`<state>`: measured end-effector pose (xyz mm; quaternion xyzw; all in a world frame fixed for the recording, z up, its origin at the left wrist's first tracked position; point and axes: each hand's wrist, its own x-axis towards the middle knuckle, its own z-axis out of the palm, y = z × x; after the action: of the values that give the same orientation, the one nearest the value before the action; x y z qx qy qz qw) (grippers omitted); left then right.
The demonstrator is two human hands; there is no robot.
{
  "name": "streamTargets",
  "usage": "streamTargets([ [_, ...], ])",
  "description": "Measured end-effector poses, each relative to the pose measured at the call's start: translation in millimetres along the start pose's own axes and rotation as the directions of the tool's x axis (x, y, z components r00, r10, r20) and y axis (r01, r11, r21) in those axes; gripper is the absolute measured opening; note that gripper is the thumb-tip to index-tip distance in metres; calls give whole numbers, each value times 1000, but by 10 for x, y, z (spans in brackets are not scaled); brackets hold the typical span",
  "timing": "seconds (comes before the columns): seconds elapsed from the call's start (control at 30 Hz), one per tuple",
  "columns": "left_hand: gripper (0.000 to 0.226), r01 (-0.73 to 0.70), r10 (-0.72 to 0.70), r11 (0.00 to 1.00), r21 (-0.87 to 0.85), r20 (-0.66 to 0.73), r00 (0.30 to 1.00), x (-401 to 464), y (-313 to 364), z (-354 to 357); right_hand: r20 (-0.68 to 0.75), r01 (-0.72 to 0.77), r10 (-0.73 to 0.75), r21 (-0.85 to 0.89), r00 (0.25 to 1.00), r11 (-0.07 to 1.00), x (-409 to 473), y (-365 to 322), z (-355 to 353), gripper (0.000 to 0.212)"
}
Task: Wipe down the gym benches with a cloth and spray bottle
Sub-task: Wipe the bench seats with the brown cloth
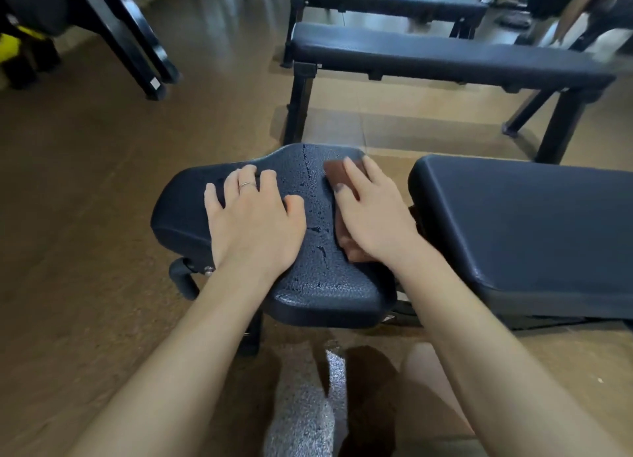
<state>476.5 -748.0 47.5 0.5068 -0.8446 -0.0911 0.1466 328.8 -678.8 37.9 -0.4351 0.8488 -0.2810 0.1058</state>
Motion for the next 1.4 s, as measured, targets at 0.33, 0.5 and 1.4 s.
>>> streamTargets([
  [0.33,54,18,-18,1000,-7,-15,1000,11,7,34,-18,3,3,293,1000,956,-211,134,-50,50],
  [0.5,54,21,-21,1000,-11,-16,1000,2,5,17,25,-58,53,388,998,920,453,181,-43,52],
  [1.4,53,73,-87,992,-104,-137,987,139,-642,-205,225,451,-399,-279,889,848,-968,-71,-154,59],
])
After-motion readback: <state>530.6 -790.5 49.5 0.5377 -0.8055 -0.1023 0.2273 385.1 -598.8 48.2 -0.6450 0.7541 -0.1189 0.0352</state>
